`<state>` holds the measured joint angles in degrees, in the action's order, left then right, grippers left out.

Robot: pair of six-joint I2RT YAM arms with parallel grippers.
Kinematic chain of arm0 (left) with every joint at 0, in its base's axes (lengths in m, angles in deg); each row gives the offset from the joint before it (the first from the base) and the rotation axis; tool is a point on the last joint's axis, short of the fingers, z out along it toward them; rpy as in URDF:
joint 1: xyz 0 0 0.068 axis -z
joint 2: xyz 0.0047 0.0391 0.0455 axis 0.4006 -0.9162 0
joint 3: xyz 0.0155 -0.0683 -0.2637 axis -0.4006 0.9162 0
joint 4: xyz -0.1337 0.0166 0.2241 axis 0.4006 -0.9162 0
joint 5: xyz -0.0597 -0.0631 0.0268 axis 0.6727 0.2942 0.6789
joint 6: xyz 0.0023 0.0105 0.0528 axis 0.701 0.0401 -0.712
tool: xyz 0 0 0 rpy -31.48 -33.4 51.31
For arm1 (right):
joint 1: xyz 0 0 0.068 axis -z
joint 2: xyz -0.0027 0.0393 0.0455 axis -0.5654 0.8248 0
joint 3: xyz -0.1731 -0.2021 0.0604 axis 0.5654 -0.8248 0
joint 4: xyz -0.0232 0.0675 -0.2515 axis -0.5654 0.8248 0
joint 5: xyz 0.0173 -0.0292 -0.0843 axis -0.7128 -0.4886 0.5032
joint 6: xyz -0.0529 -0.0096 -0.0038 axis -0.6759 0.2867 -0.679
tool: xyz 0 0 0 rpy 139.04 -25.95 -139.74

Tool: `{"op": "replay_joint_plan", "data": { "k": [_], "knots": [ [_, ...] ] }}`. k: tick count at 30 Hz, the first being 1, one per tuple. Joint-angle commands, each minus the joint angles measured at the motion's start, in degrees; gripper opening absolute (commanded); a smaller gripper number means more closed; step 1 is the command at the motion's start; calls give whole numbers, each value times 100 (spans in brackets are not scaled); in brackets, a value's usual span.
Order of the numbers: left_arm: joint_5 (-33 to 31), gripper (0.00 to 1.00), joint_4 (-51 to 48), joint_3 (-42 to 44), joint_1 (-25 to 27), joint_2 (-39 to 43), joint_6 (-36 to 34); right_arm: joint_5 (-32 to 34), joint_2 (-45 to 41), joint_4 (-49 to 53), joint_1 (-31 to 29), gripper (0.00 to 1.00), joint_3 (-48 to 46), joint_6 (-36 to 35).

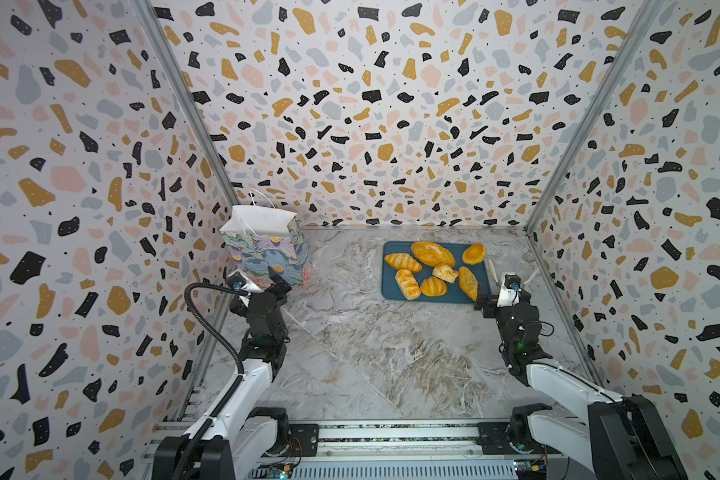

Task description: Place the fake bread into the paper bag

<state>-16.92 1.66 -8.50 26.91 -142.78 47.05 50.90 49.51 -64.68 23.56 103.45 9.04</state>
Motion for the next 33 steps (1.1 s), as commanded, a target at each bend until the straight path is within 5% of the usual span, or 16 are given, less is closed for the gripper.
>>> {"op": "replay_joint_plan", "data": {
  "k": [1,8,19,33],
  "knots": [
    [169,99,-312,-245,23,82,199,304,-114,862,-88,99,464,303],
    [477,100,-654,-525,23,148,305,1268,75,2126,-352,99,1189,932],
    [1062,99,-1607,-1436,23,264,401,1355,81,2699,-1064,99,1661,1139],
    [1449,100,-4074,-3893,16,-511,0,1670,173,3807,-1154,99,2354,929]
  ]
}}
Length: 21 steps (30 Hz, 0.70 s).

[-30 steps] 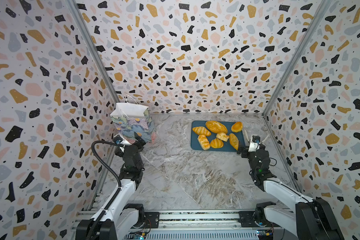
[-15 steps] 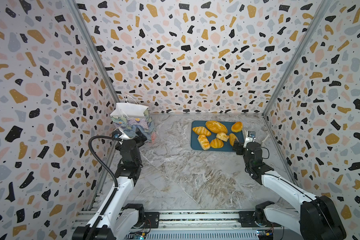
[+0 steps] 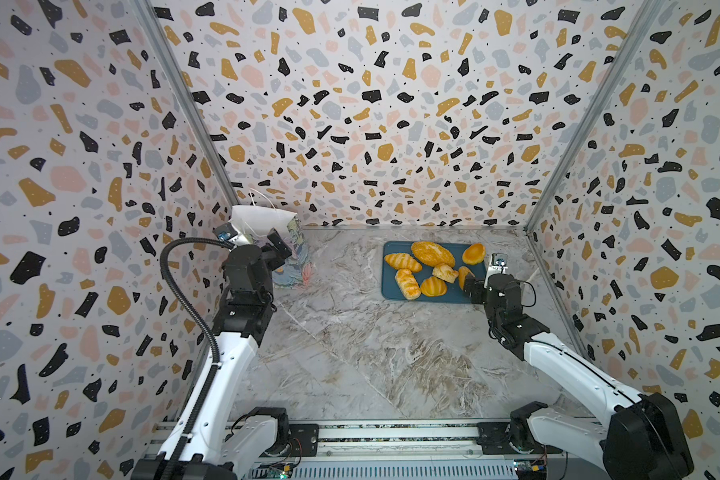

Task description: Place the fake bread into the paper bag

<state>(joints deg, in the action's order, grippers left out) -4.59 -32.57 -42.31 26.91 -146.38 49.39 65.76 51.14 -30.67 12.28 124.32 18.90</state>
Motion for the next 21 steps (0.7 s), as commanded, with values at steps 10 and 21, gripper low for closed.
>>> {"op": "replay_joint_plan", "data": {
  "k": [10,21],
  "knots": [
    [703,100,-2103,-2241,15,-1013,-674,-223,-92,623,-30,99,388,-88],
    [847,99,-3464,-4102,18,-2328,-999,-339,-164,1068,-34,99,649,-74]
  ]
}}
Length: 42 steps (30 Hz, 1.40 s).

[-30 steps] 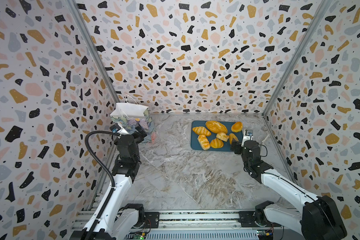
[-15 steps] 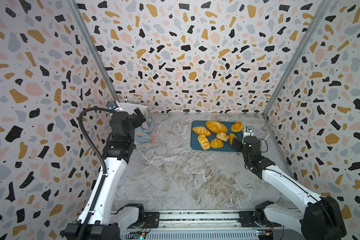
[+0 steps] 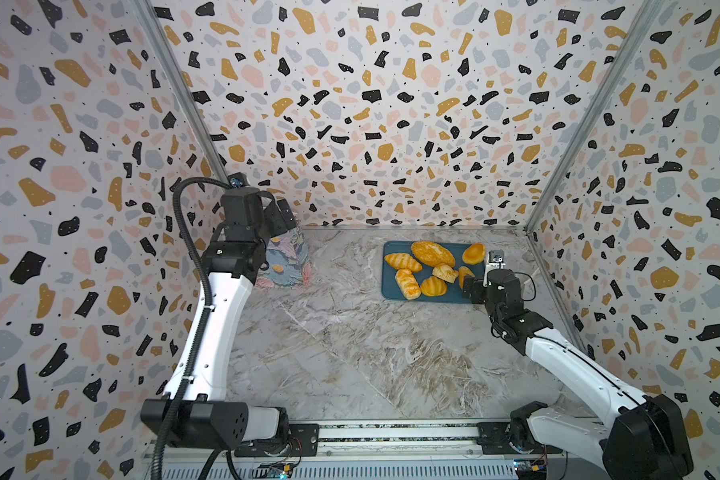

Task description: Place the fake bread into the paper bag

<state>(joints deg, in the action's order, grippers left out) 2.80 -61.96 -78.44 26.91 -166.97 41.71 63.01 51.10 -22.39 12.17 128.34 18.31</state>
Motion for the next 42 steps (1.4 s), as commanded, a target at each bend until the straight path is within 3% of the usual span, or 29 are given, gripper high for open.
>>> {"op": "replay_joint_plan", "data": {
  "k": [1,9,21,35,42],
  "knots": [
    [107,100,-665,-683,22,-409,-279,-71,-158,263,-24,99,262,-13],
    [333,100,-1603,-2111,23,-1545,-509,-229,-78,457,-26,99,415,16],
    [150,97,-2455,-3731,23,-2919,-827,-368,63,637,-26,99,566,-21],
    [182,89,-2317,-3530,75,-3451,-854,-441,99,655,-24,99,549,54],
    [135,77,-2244,-3185,102,-3521,-904,-442,131,635,-24,99,540,84]
  ]
}}
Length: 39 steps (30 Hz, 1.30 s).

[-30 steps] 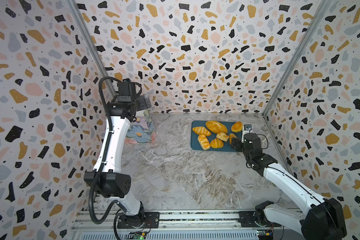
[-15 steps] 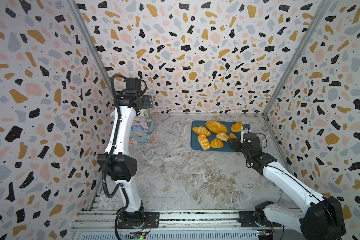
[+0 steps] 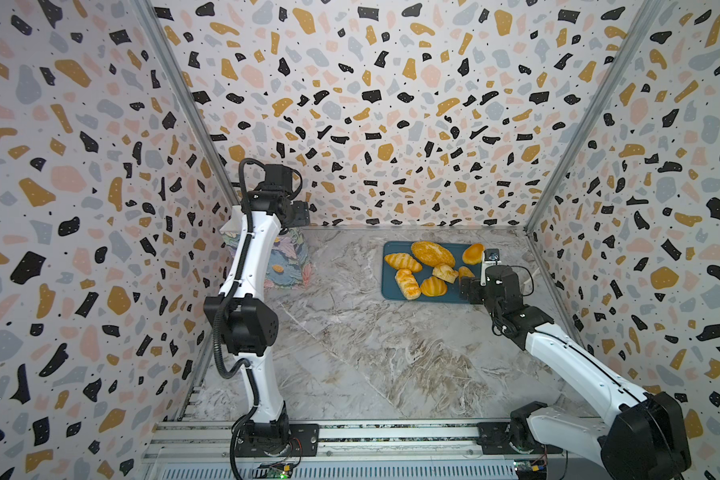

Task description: Place the fake bread into the paper bag

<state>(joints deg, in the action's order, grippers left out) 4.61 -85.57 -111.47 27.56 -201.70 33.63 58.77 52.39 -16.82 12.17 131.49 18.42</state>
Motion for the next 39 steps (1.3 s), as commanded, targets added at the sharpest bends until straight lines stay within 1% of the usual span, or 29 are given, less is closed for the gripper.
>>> {"op": "replay_joint_plan", "data": {
  "k": [1,5,7,12,14,19,21,24,31,39],
  "knots": [
    [-37,76,118,158,36,-39,-99,-9,-4,82,-24,99,224,81],
    [-49,69,188,317,36,3,-89,139,-32,70,-22,99,182,150],
    [-31,64,239,369,36,34,-66,142,-27,65,-22,99,188,160],
    [4,55,388,482,45,108,-12,142,-24,57,-24,99,199,170],
    [-2,46,405,502,45,119,-3,142,-23,65,-23,99,190,171],
    [22,18,450,546,45,158,49,164,-17,98,-24,99,181,179],
    [65,10,470,560,54,181,68,177,-24,111,-23,99,181,177],
    [116,0,493,572,93,227,114,177,-24,126,-22,99,181,186],
    [104,0,465,623,218,319,255,177,-68,147,-24,99,172,205],
    [178,0,644,945,549,554,608,150,-133,154,-24,99,127,225]
  ]
}}
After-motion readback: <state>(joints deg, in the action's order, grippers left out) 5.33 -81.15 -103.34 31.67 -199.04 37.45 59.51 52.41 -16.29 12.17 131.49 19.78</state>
